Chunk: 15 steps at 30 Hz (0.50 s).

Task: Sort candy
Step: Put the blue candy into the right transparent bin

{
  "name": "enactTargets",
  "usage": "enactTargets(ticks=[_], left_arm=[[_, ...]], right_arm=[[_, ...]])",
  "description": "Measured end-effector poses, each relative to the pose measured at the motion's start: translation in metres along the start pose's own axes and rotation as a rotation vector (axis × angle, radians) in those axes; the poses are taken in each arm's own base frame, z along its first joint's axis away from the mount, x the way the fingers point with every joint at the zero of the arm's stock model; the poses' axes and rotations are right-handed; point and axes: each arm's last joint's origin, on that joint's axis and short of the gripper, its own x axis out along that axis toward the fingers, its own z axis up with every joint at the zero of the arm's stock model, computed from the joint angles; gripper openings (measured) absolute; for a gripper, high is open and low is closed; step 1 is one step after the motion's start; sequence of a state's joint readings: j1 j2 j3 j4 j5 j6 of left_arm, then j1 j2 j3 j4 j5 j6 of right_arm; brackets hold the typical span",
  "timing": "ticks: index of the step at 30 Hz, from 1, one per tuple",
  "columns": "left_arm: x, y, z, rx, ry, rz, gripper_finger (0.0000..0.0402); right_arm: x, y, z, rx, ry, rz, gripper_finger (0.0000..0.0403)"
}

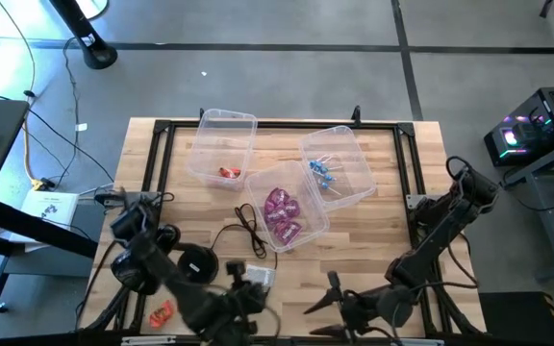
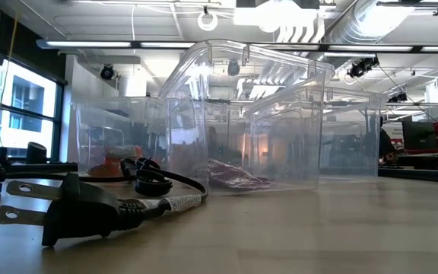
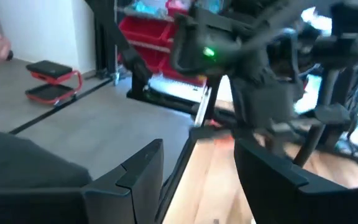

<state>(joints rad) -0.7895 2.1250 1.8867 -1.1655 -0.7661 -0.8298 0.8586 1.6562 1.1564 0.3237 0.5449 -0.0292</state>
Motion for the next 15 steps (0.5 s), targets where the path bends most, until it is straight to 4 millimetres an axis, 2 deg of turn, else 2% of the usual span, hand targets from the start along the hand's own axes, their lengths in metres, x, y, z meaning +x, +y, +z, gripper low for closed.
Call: enactTargets(ticks=[7, 10, 15], left_arm=[[0.026, 0.033, 0.050, 0.143, -0.127, 0.140, 0.0000], [0.046, 0.051, 0.070, 0.202, -0.152, 0.203, 0.0000], [0.085, 0.092, 0.106, 0.269, -0.170, 0.260, 0.0000]], right_arm=[[-0.025, 0.006, 0.023, -0.055, -0.074, -0.048, 0.0193], [-0.038, 0.009, 0.033, -0.087, -0.105, -0.060, 0.0193], [-0.055, 0.015, 0.044, -0.134, -0.144, -0.081, 0.0193]])
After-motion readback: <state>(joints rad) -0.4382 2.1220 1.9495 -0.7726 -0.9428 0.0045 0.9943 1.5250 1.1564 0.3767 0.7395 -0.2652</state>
